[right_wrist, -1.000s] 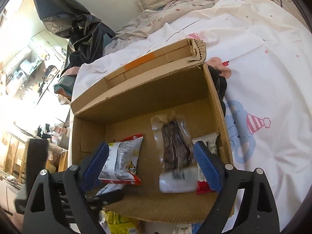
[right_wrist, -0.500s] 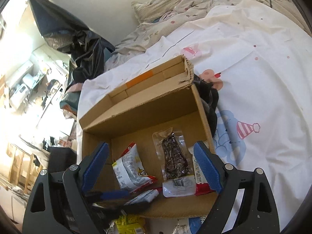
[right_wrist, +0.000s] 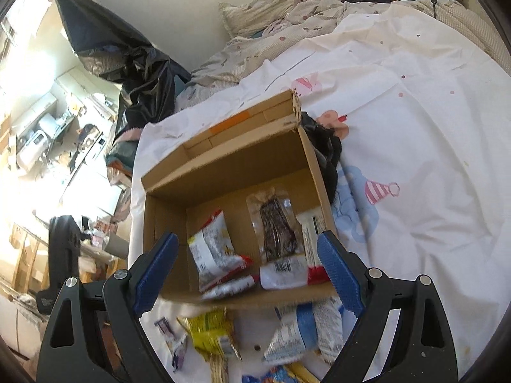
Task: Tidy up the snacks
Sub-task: 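Grasp a white snack bar with the left tool and lift it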
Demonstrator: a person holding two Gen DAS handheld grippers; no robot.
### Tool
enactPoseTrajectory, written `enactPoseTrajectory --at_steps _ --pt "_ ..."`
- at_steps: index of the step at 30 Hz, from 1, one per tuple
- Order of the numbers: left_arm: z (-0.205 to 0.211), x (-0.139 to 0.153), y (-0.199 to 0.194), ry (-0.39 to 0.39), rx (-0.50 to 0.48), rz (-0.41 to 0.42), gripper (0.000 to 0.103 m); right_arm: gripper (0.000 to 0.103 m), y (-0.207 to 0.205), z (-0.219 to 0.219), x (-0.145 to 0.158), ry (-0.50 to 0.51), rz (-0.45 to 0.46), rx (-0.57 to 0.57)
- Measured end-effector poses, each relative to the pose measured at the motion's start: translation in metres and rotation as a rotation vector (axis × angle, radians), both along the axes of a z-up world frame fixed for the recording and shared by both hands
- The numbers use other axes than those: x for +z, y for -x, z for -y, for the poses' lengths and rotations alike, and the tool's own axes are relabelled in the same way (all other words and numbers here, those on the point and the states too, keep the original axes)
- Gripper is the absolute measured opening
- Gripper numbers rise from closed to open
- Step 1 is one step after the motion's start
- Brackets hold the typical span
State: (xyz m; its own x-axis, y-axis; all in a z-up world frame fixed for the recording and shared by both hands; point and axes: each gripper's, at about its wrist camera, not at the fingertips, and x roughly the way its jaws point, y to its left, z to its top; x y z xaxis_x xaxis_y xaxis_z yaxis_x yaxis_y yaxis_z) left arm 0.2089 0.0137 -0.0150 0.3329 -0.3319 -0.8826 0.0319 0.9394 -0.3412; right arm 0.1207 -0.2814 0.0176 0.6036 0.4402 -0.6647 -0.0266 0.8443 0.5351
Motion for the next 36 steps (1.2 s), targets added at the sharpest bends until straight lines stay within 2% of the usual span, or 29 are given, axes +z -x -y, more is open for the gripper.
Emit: enactPoseTrajectory --at_steps 4,10,15,17,19,20,22,23,25,27,28,29,31,33,36 --pt "-0.019 0.005 0.03 -0.063 0.041 0.015 0.093 0.091 0.013 -0.005 -0.013 0.009 -0.057 0.035" --pt "-0.047 -0.006 0.069 -0.23 0.069 0.002 0.093 0.091 0.019 -0.03 -0.02 0.086 -0.081 0.105" --pt "-0.056 -0.029 0.083 -0.231 0.07 -0.081 0.092 0.091 0.031 -0.025 -0.034 0.052 -0.146 0.079" --pt "-0.053 -0.036 0.086 -0.239 0.065 -0.093 0.087 0.091 0.035 -0.022 -0.034 0.063 -0.148 0.072" --pt "-0.046 -0.045 0.088 -0.248 0.029 -0.121 0.07 0.091 0.039 -0.017 -0.035 0.066 -0.148 0.06" --pt "-0.043 -0.05 0.088 -0.245 0.01 -0.137 0.065 0.091 0.041 -0.014 -0.036 0.064 -0.151 0.053" --pt "-0.033 -0.063 0.089 -0.233 -0.035 -0.178 0.044 0.091 0.045 -0.008 -0.039 0.059 -0.165 0.041" --pt "-0.029 -0.067 0.09 -0.237 -0.052 -0.187 0.04 0.091 0.046 -0.005 -0.041 0.059 -0.171 0.039" --pt "-0.014 -0.081 0.092 -0.314 -0.12 -0.208 0.028 0.091 0.049 0.0 -0.042 0.073 -0.178 0.035" --pt "-0.003 -0.096 0.094 -0.34 -0.164 -0.253 0.028 0.091 0.052 0.005 -0.043 0.091 -0.181 0.026" --pt "0.0 -0.101 0.095 -0.343 -0.175 -0.268 0.023 0.091 0.054 0.01 -0.044 0.093 -0.186 0.015" --pt "0.004 -0.105 0.097 -0.361 -0.189 -0.276 0.015 0.091 0.055 0.013 -0.045 0.088 -0.195 0.005" --pt "0.011 -0.104 0.1 -0.41 -0.212 -0.253 0.014 0.091 0.058 0.021 -0.052 0.077 -0.231 -0.017" --pt "0.01 -0.091 0.101 -0.381 -0.189 -0.222 0.014 0.091 0.06 0.023 -0.06 0.088 -0.278 -0.029" --pt "-0.002 -0.07 0.107 -0.286 -0.146 -0.208 0.014 0.091 0.058 0.018 -0.074 0.173 -0.35 -0.006"
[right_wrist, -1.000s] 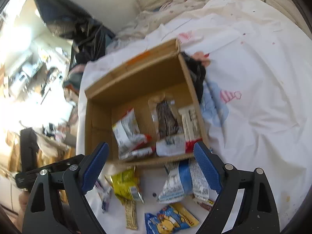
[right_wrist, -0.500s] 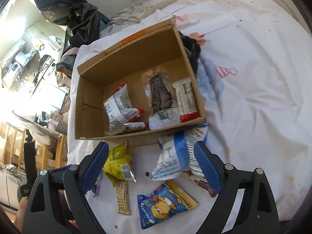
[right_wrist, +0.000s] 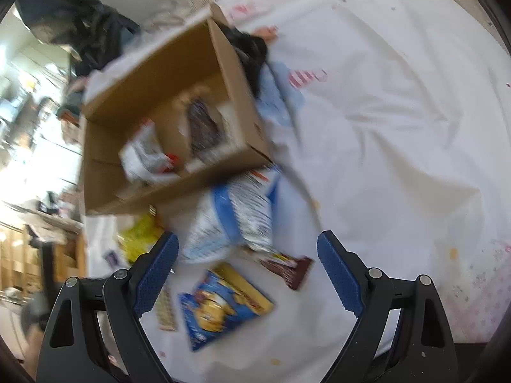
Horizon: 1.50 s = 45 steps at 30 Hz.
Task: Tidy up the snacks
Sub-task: 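Grasp a white snack bar with the left tool and lift it, then carry the white bar over the box with the left tool while the right tool carries a chocolate bar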
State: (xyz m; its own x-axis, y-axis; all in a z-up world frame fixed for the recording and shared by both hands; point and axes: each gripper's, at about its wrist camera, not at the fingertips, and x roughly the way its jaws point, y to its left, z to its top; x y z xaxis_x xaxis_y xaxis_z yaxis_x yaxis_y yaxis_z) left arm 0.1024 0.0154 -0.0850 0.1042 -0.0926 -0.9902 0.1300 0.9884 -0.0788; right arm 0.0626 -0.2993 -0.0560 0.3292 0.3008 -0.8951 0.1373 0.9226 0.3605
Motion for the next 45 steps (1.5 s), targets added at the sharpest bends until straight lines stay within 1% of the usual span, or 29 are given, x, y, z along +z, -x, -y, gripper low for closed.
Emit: enactPoseTrajectory --at_steps 3,4,6,8,9,10,12,13,15,17,18,20,21,23,25,26,27,30,32,34,36,39,42,44,45 --pt "-0.01 0.017 0.008 0.074 0.057 0.033 0.014 0.091 -0.003 -0.009 -0.017 0.029 -0.078 0.041" --pt "-0.012 0.02 0.01 0.086 0.069 0.042 0.014 0.091 -0.004 -0.013 -0.024 0.056 -0.102 0.063" --pt "-0.014 0.029 0.014 0.095 0.083 0.073 0.014 0.09 -0.01 -0.027 -0.036 0.145 -0.136 0.124" --pt "-0.014 0.035 0.016 0.112 0.081 0.09 0.014 0.09 -0.015 -0.042 -0.044 0.229 -0.146 0.199" --pt "-0.012 0.038 0.015 0.122 0.077 0.094 0.014 0.089 -0.018 -0.052 -0.049 0.294 -0.148 0.254" --pt "-0.011 0.039 0.015 0.129 0.074 0.097 0.014 0.087 -0.019 -0.059 -0.053 0.337 -0.149 0.291" --pt "-0.009 0.039 0.013 0.144 0.073 0.099 0.014 0.08 -0.019 -0.067 -0.061 0.382 -0.165 0.341" --pt "-0.007 0.041 0.013 0.153 0.072 0.097 0.014 0.076 -0.019 -0.068 -0.065 0.382 -0.185 0.352" --pt "-0.011 0.044 0.013 0.167 0.068 0.099 0.014 0.07 -0.015 -0.07 -0.065 0.391 -0.173 0.365" --pt "-0.007 0.044 0.009 0.173 0.066 0.101 0.014 0.053 -0.01 -0.073 -0.061 0.408 -0.162 0.387" --pt "-0.007 0.045 0.01 0.178 0.068 0.099 0.014 0.047 -0.008 -0.073 -0.06 0.41 -0.162 0.39" --pt "-0.007 0.046 0.01 0.179 0.072 0.099 0.014 0.03 -0.002 -0.07 -0.057 0.404 -0.158 0.393" --pt "-0.007 0.047 0.011 0.175 0.074 0.103 0.014 0.029 0.0 -0.068 -0.055 0.398 -0.156 0.393" --pt "-0.007 0.049 0.01 0.172 0.076 0.114 0.014 0.026 0.006 -0.065 -0.049 0.348 -0.161 0.394" --pt "-0.007 0.051 0.01 0.157 0.074 0.131 0.014 0.025 0.011 -0.063 -0.039 0.286 -0.16 0.391" --pt "-0.008 0.052 0.011 0.137 0.071 0.143 0.014 0.025 0.016 -0.063 -0.032 0.237 -0.159 0.399" --pt "-0.009 0.052 0.011 0.117 0.072 0.155 0.014 0.025 0.019 -0.063 -0.026 0.209 -0.157 0.403" --pt "-0.019 0.05 0.009 0.114 0.106 0.156 0.014 0.025 0.032 -0.061 0.004 0.111 -0.117 0.414" --pt "-0.025 0.05 0.007 0.124 0.132 0.157 0.014 0.025 0.04 -0.06 0.03 0.053 -0.055 0.425" --pt "-0.029 0.052 0.007 0.132 0.154 0.168 0.014 0.025 0.047 -0.059 0.047 0.0 -0.003 0.423" --pt "-0.032 0.056 0.008 0.126 0.17 0.195 0.014 0.025 0.053 -0.06 0.062 -0.026 0.065 0.423" --pt "-0.036 0.06 0.008 0.124 0.192 0.221 0.014 0.025 0.058 -0.064 0.069 -0.031 0.14 0.417" --pt "-0.04 0.06 0.006 0.133 0.214 0.22 0.014 0.025 0.049 -0.067 0.074 -0.03 0.208 0.379" --pt "-0.041 0.059 0.006 0.145 0.223 0.215 0.014 0.025 0.035 -0.07 0.073 -0.025 0.23 0.356" --pt "-0.041 0.059 0.006 0.149 0.228 0.214 0.014 0.025 0.027 -0.072 0.07 -0.026 0.217 0.349"
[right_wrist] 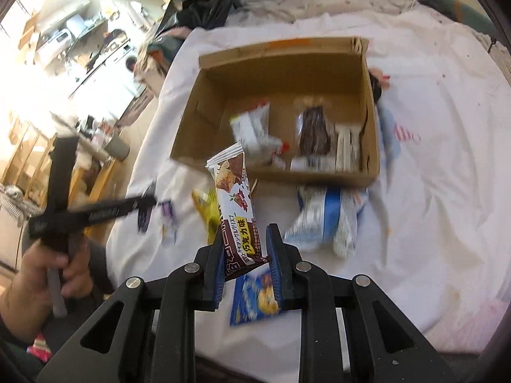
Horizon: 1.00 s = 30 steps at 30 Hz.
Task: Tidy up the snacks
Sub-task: 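Carry the white bar over the box with the left tool while the right tool carries a chocolate bar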
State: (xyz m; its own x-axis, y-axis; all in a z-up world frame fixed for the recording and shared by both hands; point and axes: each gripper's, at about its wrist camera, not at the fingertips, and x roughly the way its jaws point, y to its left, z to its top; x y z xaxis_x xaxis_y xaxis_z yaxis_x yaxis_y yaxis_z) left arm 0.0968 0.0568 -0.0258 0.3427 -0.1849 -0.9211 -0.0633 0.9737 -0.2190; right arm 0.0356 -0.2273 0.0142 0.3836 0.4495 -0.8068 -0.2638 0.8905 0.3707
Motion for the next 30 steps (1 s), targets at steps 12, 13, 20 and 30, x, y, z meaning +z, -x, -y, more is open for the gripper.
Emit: enactPoseTrajectory --at_steps 12,13,20,30 --pt "0.004 -0.003 -0.003 0.053 0.001 -0.03 0.014 0.025 -0.077 -0.049 -0.039 0.189 -0.114 0.145" --pt "0.005 -0.003 -0.004 0.056 0.001 -0.03 0.014 0.025 -0.083 -0.05 -0.041 0.182 -0.115 0.147" --pt "0.006 0.003 -0.006 0.042 -0.007 -0.011 0.014 0.025 -0.103 -0.035 -0.045 0.028 -0.204 0.138" --pt "0.007 0.042 -0.039 0.023 -0.04 0.064 0.014 0.025 -0.11 -0.028 -0.037 -0.09 -0.195 0.148"
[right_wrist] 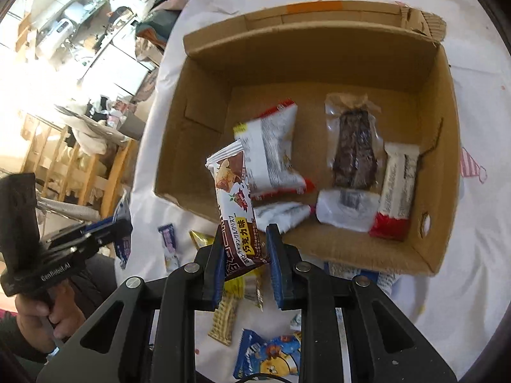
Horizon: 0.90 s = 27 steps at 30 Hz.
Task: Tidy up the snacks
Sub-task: 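Carry the white bar over the box with the left tool while the right tool carries a chocolate bar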
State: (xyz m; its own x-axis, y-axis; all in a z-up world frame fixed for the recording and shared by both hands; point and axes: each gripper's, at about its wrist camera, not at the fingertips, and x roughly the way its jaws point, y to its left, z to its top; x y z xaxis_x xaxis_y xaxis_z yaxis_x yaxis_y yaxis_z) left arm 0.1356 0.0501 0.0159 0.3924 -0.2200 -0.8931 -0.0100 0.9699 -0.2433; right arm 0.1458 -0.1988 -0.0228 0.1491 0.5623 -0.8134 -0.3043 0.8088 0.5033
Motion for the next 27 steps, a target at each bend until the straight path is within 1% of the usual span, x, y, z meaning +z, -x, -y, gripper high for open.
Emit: enactPoseTrajectory --at_steps 3,5,7,10,12,15,17,19,21,23,25,27 --pt "0.009 0.014 -0.021 -0.021 -0.039 0.018 0.014 0.025 -0.007 -0.001 -0.013 -0.015 -0.049 -0.006" --pt "0.014 0.02 -0.035 -0.03 -0.061 0.031 0.014 0.025 -0.011 -0.002 -0.016 -0.006 -0.036 -0.022" --pt "0.022 0.024 -0.051 -0.066 -0.074 0.056 0.014 0.025 -0.018 -0.001 -0.02 0.011 -0.023 -0.042" --pt "0.033 0.02 -0.069 -0.086 -0.086 0.093 0.014 0.025 -0.03 0.003 -0.029 0.024 -0.005 -0.083" --pt "0.036 0.011 -0.079 -0.073 -0.086 0.102 0.014 0.025 -0.032 0.005 -0.031 0.027 0.001 -0.102" --pt "0.035 -0.007 -0.085 -0.03 -0.082 0.065 0.014 0.025 -0.032 0.012 -0.023 -0.047 -0.007 -0.117" --pt "0.03 -0.013 -0.087 -0.045 -0.051 0.047 0.014 0.025 -0.03 0.013 -0.015 -0.169 -0.034 -0.092" --pt "0.026 -0.01 -0.088 -0.051 -0.028 0.064 0.014 0.025 -0.027 0.0 -0.012 -0.225 -0.06 -0.046" --pt "0.022 -0.003 -0.088 -0.082 -0.006 0.1 0.014 0.025 -0.024 -0.019 -0.018 -0.22 -0.097 -0.005" --pt "0.018 0.002 -0.087 -0.082 0.015 0.118 0.014 0.025 -0.024 -0.026 -0.029 -0.196 -0.131 0.002" --pt "0.016 0.003 -0.087 -0.067 0.019 0.115 0.014 0.025 -0.026 -0.031 -0.033 -0.146 -0.12 0.007" --pt "0.017 0.002 -0.086 -0.064 0.013 0.114 0.014 0.025 -0.027 -0.029 -0.031 -0.095 -0.092 -0.011"
